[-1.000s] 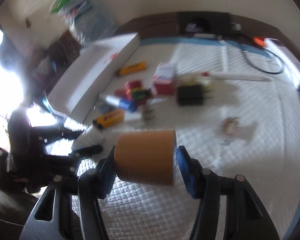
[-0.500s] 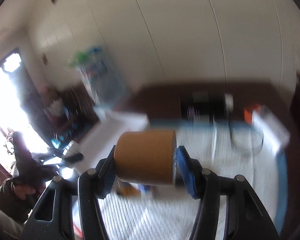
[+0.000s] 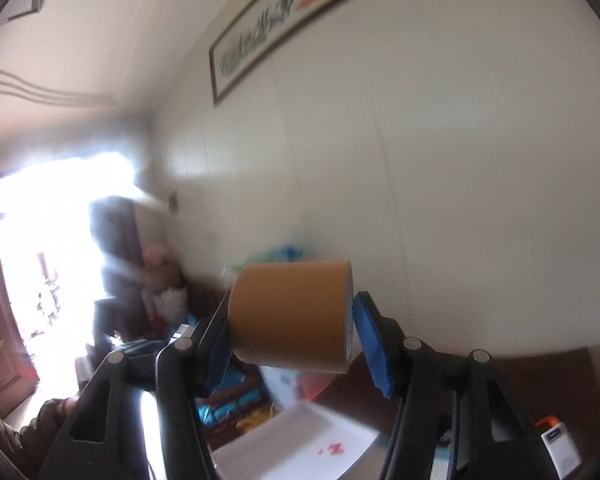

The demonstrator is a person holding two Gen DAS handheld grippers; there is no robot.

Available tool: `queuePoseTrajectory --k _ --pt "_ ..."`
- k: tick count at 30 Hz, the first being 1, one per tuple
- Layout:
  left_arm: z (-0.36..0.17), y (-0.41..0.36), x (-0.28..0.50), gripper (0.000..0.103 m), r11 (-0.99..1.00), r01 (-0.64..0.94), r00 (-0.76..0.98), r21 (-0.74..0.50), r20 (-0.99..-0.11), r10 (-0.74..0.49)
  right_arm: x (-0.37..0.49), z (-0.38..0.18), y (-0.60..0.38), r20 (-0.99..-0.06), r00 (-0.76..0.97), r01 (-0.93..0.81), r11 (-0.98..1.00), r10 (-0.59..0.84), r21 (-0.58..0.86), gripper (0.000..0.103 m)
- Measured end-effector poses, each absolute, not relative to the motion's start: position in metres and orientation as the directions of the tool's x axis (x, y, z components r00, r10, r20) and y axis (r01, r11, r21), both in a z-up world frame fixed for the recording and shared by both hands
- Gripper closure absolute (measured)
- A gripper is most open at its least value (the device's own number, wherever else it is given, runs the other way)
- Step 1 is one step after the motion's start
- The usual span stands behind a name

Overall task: Organize rigid objects
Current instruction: 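Carry the tape roll and white bottle into the white tray and open both tools, then move both open tools back over the scattered items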

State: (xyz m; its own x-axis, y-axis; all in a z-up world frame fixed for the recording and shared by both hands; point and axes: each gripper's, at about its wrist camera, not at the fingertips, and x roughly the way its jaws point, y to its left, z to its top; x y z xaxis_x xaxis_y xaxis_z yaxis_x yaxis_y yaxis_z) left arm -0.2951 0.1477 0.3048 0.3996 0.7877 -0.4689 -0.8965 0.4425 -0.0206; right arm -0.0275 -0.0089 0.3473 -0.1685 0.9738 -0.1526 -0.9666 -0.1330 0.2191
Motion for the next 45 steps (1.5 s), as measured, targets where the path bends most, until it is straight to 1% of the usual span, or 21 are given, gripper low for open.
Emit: queuePoseTrajectory --k 4,5,6,9,11,15,19,21,24,25,26,27,28,29,33,36,37,38,39,40,45 --pt "0.221 0.179 -0.285 0.067 0.405 -0.914 0.329 -0.028 -0.635 0.699 -0.047 0.270 0.052 -0.367 -0.231 -0.952 -0.133 0.901 0.274 0.046" --pt "0.196 0.188 -0.285 0.067 0.384 -0.923 0.297 -0.023 -0.677 0.673 -0.052 0.236 0.072 -0.443 -0.253 -0.948 -0.129 0.860 0.291 0.046" --pt "0.169 0.197 -0.286 0.067 0.365 -0.931 0.265 -0.018 -0.721 0.641 -0.054 0.216 0.082 -0.491 -0.258 -0.946 -0.115 0.832 0.301 0.046" --pt "0.112 0.212 -0.287 0.067 0.330 -0.944 0.193 0.005 -0.802 0.565 -0.058 0.136 0.110 -0.643 -0.291 -0.930 -0.051 0.709 0.364 0.046" --pt "0.090 0.216 -0.288 0.066 0.324 -0.946 0.177 0.007 -0.826 0.534 -0.064 0.095 0.122 -0.718 -0.302 -0.931 -0.033 0.627 0.363 0.046" --pt "0.069 0.220 -0.288 0.066 0.303 -0.953 0.151 0.012 -0.849 0.507 -0.078 0.069 0.140 -0.782 -0.298 -0.948 -0.078 0.548 0.307 0.046" --pt "0.058 0.230 -0.286 0.066 0.289 -0.957 0.139 0.010 -0.861 0.490 -0.086 0.063 0.157 -0.803 -0.304 -0.949 -0.093 0.513 0.301 0.046" --pt "0.056 0.231 -0.284 0.066 0.280 -0.960 0.127 0.018 -0.862 0.490 -0.089 0.078 0.160 -0.823 -0.289 -0.954 -0.077 0.489 0.290 0.046" --pt "0.055 0.232 -0.285 0.065 0.269 -0.963 0.117 0.026 -0.857 0.502 -0.093 0.084 0.162 -0.807 -0.271 -0.961 -0.094 0.524 0.261 0.045" --pt "0.056 0.234 -0.286 0.061 0.265 -0.964 0.117 0.025 -0.854 0.507 -0.093 0.083 0.161 -0.799 -0.273 -0.961 -0.108 0.536 0.255 0.043" --pt "0.056 0.234 -0.286 0.050 0.260 -0.965 0.119 0.022 -0.850 0.513 -0.094 0.081 0.159 -0.790 -0.274 -0.961 -0.124 0.548 0.248 0.029" --pt "0.057 0.235 -0.288 0.042 0.256 -0.967 0.124 0.016 -0.845 0.520 -0.095 0.081 0.156 -0.782 -0.275 -0.961 -0.136 0.559 0.241 0.009" --pt "0.059 0.235 -0.288 0.027 0.258 -0.966 0.139 0.004 -0.833 0.535 -0.096 0.084 0.154 -0.772 -0.278 -0.960 -0.146 0.571 0.238 0.002" --pt "0.062 0.234 -0.289 0.020 0.267 -0.964 0.159 -0.008 -0.821 0.549 -0.096 0.089 0.150 -0.754 -0.284 -0.959 -0.157 0.592 0.237 0.000" --pt "0.072 0.228 -0.287 0.020 0.289 -0.957 0.195 -0.024 -0.790 0.580 -0.097 0.100 0.146 -0.722 -0.253 -0.967 -0.152 0.644 0.203 0.000" --pt "0.080 0.223 -0.289 0.019 0.301 -0.950 0.250 -0.083 -0.776 0.578 -0.093 0.111 0.139 -0.695 -0.240 -0.970 -0.144 0.678 0.195 0.000" --pt "0.083 0.223 -0.290 0.016 0.305 -0.947 0.267 -0.101 -0.774 0.574 -0.092 0.116 0.136 -0.686 -0.236 -0.971 -0.141 0.688 0.192 0.000" --pt "0.085 0.222 -0.290 0.008 0.314 -0.941 0.294 -0.128 -0.769 0.568 -0.089 0.120 0.132 -0.674 -0.231 -0.972 -0.136 0.702 0.191 0.000" --pt "0.088 0.220 -0.291 0.002 0.330 -0.930 0.329 -0.160 -0.760 0.560 -0.086 0.125 0.129 -0.661 -0.225 -0.973 -0.129 0.716 0.192 0.000" --pt "0.091 0.218 -0.291 0.000 0.343 -0.922 0.354 -0.180 -0.753 0.555 -0.081 0.130 0.125 -0.647 -0.218 -0.974 -0.118 0.731 0.195 0.000" --pt "0.113 0.197 -0.287 0.000 0.408 -0.884 0.441 -0.227 -0.692 0.571 -0.041 0.161 0.100 -0.568 -0.141 -0.975 -0.013 0.811 0.224 0.000"
